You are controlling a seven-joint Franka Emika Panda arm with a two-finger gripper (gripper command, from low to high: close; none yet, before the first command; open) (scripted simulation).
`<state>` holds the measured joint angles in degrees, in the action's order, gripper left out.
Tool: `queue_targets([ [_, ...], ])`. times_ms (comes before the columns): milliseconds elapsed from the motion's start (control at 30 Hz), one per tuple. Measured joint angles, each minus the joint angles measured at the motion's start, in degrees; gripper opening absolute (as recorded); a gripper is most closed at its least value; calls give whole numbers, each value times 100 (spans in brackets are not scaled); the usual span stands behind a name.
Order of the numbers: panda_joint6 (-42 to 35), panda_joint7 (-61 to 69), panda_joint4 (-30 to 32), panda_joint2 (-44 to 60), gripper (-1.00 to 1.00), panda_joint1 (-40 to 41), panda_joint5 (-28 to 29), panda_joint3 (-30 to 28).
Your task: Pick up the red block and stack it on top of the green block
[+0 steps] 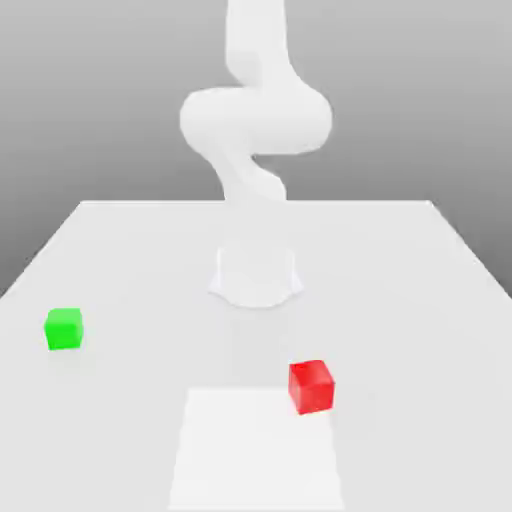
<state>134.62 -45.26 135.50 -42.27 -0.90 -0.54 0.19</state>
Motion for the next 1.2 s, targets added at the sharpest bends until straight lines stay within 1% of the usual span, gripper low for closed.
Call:
queue_targets([
  [367,1502,241,1941,1923,0,-510,-183,202],
  [533,2327,289,2903,3017,0,-722,-174,383],
  [600,2892,213,3105,3763,0,-756,-50,443],
  [667,3334,120,3121,4312,0,-793,96,421],
  [767,3894,-42,3055,4975,0,-935,317,216],
  [800,4067,-73,3029,5176,-100,-1000,356,143],
  [1033,4108,-97,3024,5223,-100,-1014,385,124],
  [1200,3346,109,3150,4335,-100,-961,103,257],
])
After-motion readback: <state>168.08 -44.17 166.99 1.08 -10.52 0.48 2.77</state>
